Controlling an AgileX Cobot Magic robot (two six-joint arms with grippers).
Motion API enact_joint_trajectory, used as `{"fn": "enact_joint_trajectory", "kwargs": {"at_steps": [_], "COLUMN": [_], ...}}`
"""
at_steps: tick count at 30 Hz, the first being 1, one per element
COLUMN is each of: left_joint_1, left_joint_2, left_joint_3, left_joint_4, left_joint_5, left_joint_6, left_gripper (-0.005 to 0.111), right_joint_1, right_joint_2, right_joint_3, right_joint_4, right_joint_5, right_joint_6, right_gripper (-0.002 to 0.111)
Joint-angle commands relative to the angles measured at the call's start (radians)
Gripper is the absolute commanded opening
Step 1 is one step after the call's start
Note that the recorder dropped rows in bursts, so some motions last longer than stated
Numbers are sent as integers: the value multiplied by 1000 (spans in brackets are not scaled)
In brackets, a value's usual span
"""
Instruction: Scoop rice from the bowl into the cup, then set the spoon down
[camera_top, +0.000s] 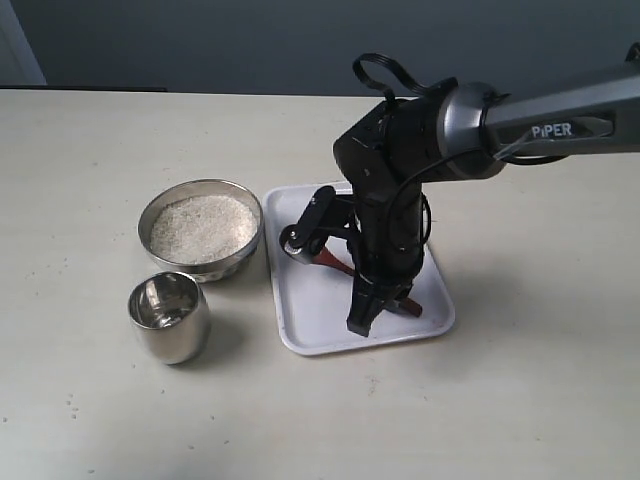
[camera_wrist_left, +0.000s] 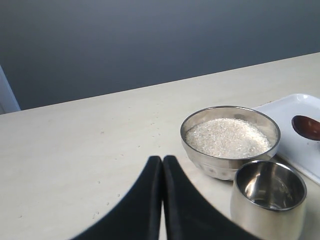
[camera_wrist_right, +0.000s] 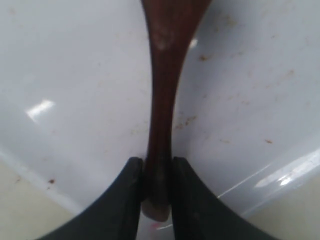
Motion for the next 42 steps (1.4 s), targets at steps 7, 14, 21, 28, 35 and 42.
{"fn": "enact_joint_trajectory", "kwargs": {"at_steps": [7, 14, 21, 28, 35, 42], "left_joint_1": [-5, -5, -5, -5, -5, -5], "left_joint_2": [-4, -4, -4, -4, -4, -4], "left_joint_3": [-2, -2, -2, -2, -2, -2], "left_joint_4": [0, 0, 0, 0, 0, 0], "left_joint_5": [-16, -16, -16, -16, -16, -16], "left_joint_6": [-1, -1, -1, -1, -1, 2], "left_gripper": [1, 1, 1, 1, 1, 1], "right_joint_1": [-5, -5, -5, -5, -5, -5], "right_joint_2": [0, 0, 0, -14, -120, -329], "right_joint_3": [2, 2, 2, 2, 2, 2], "right_joint_4": [14, 14, 4, -34, -99, -101], "right_joint_5": [9, 18, 18, 32, 118, 221], "right_joint_6": [-3, -2, 1, 58, 131, 187], "right_gripper": [-1, 1, 36, 44, 44, 35]}}
